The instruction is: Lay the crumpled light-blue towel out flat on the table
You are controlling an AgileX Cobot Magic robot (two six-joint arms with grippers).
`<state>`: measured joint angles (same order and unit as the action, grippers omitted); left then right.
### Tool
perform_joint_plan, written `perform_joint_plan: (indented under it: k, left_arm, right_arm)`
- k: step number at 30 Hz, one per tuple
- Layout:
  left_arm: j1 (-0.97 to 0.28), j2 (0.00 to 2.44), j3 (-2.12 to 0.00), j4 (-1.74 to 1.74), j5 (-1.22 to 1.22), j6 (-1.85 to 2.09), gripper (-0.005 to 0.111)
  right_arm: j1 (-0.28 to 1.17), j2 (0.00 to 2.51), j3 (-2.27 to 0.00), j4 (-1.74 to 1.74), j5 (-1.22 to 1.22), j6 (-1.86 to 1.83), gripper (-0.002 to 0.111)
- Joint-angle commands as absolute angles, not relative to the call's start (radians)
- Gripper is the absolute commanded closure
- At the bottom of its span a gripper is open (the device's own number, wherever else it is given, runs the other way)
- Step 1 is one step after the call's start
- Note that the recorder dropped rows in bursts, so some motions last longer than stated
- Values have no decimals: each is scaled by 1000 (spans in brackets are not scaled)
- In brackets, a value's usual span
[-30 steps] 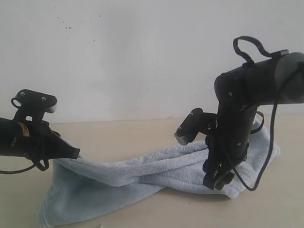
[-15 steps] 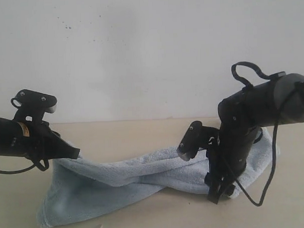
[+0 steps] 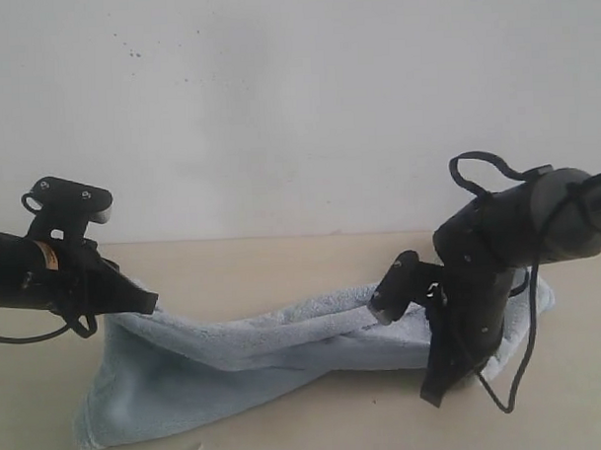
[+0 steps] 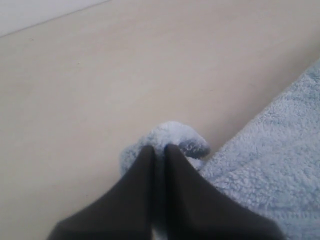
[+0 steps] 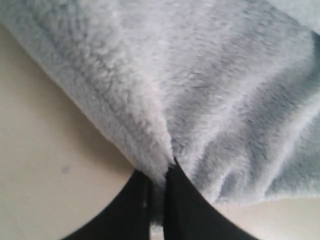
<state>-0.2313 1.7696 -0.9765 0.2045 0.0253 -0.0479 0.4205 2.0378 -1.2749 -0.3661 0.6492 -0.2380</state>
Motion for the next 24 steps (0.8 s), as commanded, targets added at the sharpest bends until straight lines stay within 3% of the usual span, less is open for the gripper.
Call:
perform_joint_plan:
  k: [1,6,17,24]
  left_arm:
    - [-230,1770,-984,197,36,-50,103]
    - [-230,1700,-984,151,48,-73,103]
    - [-230,1319,-984,160,210,-31,103]
    - [-230,1017,-967,172,441,6,103]
  right_arm:
    - [383,2024,-1278,-542,686,-8,108]
    - [367,1921,-1278,-713,749,160,108]
    - [369,1454,-1278,-811,895,148,108]
    - [369,1152,-1278,-556,1102,-118,108]
